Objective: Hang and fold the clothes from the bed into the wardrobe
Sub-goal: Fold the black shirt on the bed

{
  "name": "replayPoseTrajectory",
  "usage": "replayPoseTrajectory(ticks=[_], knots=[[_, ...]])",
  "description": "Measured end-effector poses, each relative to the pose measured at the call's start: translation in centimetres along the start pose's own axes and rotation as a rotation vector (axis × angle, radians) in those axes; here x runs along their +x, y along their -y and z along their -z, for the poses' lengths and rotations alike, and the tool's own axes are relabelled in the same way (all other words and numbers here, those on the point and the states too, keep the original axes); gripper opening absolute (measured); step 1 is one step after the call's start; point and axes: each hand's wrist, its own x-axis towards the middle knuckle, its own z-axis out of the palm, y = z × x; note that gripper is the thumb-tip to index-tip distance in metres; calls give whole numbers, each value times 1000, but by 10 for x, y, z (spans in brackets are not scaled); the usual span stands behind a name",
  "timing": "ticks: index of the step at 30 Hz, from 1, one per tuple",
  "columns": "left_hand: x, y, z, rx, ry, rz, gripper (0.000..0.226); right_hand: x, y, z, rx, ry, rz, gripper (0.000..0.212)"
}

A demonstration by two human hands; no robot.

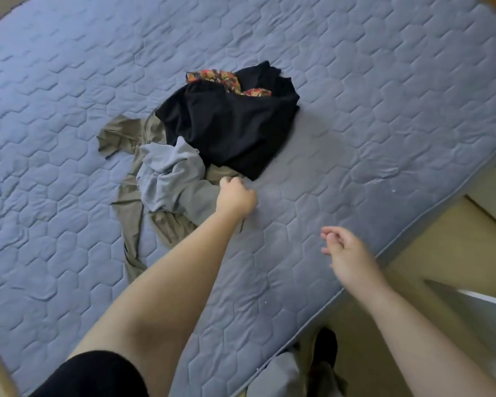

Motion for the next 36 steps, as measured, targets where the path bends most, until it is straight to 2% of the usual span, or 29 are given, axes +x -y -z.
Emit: replayPoseTrajectory(ticks=[3,6,9,11,16,21,24,27,31,33,36], knots=[[52,-6,-5,102,-23,-36,50,22,-11,-9,21,10,-36,20],[91,1,-8,211,68,-4,58,39,-11,-17,8,9,-49,22],[117,5,-2,337,127,-24,54,51,-9,-22,15,21,-51,24],[128,6,3,322,100,-23,54,56,-10,-23,24,29,-54,32],[138,11,8,239,2,-82,51,56,-17,-19,43,37,-65,17],[113,-6,33,42,-193,-60,39,34,-7,-8,19,38,-82,20],[77,-27,46,6,-144,-22,33,14,10,3,8,42,-94,20],[24,-52,57,-191,-35,-35,30,-10,32,20,-25,75,-88,18],[-50,-91,88,-475,-8,-211,33,-38,70,41,-3,106,-59,28],[-93,-108,112,-734,-20,-277,35,-54,89,53,82,107,-63,42],[-161,-130,147,-1030,20,-328,37,-80,116,71,127,88,-17,96]])
